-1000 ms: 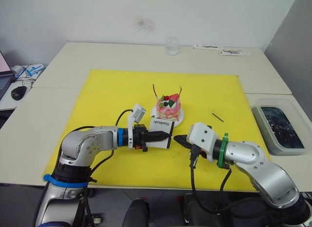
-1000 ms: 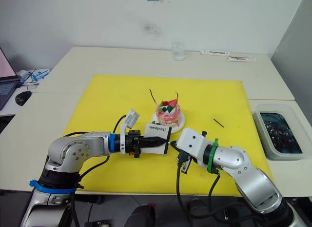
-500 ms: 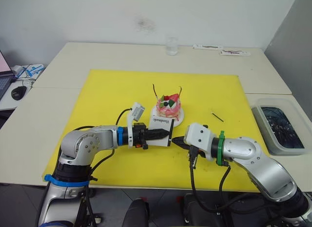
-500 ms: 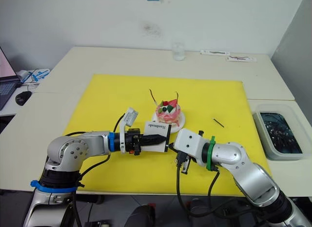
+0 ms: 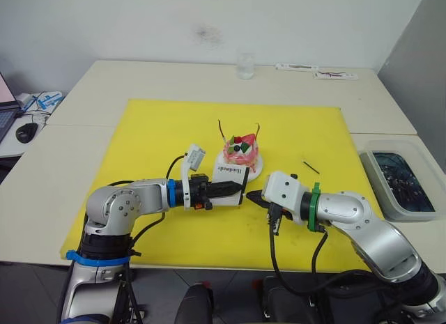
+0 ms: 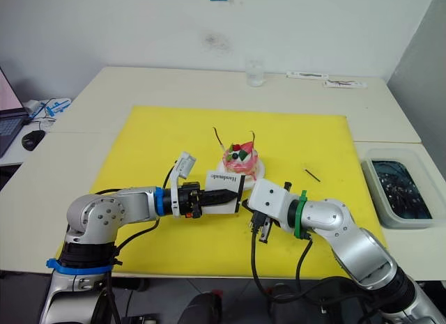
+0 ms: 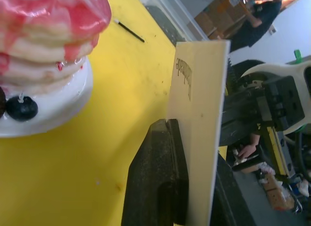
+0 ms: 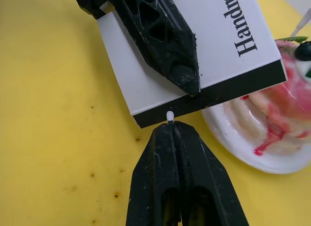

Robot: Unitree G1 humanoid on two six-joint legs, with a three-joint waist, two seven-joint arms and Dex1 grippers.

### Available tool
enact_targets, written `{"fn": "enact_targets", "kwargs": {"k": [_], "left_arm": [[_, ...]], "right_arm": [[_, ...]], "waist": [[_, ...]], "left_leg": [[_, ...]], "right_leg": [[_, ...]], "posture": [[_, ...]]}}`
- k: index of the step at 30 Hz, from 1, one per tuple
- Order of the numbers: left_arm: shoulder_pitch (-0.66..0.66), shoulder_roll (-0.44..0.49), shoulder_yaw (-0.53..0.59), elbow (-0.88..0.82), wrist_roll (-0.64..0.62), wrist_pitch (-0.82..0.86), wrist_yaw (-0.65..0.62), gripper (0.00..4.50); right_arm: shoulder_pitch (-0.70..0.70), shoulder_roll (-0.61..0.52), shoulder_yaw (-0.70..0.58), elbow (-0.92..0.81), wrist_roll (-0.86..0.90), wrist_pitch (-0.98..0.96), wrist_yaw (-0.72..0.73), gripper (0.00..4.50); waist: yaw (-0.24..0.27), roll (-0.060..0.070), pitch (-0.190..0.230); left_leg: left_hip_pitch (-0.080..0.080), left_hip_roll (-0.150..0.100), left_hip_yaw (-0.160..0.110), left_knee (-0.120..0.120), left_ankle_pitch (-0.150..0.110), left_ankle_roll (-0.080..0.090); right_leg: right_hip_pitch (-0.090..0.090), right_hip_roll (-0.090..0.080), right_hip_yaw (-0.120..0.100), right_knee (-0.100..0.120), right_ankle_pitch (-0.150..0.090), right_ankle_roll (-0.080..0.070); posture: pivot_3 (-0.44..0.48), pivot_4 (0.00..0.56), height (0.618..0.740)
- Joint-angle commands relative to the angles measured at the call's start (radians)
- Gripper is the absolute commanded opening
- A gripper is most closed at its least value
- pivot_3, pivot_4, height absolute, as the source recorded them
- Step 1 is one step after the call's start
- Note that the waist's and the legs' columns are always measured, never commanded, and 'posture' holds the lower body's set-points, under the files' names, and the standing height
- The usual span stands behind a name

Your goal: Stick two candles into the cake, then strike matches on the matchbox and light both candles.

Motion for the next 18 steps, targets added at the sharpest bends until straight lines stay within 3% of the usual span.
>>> {"fn": "enact_targets", "kwargs": {"k": [1,7,12,18], "left_arm": [[-0.069,-0.01,0.054,-0.055,-0.071,-0.016,-0.002,0.0],[-0.108,0.102,0.11,-0.08,-0.047,-0.062,-0.003,0.0],[0.002,0.245,0.135,-0.166,-0.057,-0.055,-0.05,0.0],[0.206,0.256,0.14,-0.202,-0.053,-0.074,-0.041,0.0]], "right_arm": [[-0.008,-0.011,0.044,0.0,0.002,-0.022,0.043,0.04],[0.008,-0.063,0.001,-0.041,0.029,-0.027,0.096,0.04],[-0.004,-0.064,-0.095,-0.061,0.069,0.001,0.079,0.04],[-0.171,0.028,-0.136,0.004,0.077,0.041,0.018,0.04]], "waist": [[0.0,0.0,0.0],[-0.006,0.0,0.0],[-0.005,0.0,0.0],[-0.007,0.0,0.0]], "left_leg": [[0.0,0.0,0.0,0.0,0.0,0.0],[0.0,0.0,0.001,-0.001,0.0,0.0],[0.0,0.0,0.0,-0.001,0.0,0.0],[0.001,0.0,0.001,0.0,0.0,0.0]], "right_leg": [[0.0,0.0,0.0,0.0,0.0,0.0],[0.0,0.0,0.001,0.0,0.0,0.0],[-0.001,0.0,0.0,0.0,0.0,-0.001],[-0.001,0.0,0.001,0.0,0.0,0.0]], "posture": [[0.0,0.15,0.74],[0.0,0.15,0.74],[0.0,0.15,0.74],[0.0,0.15,0.74]]}}
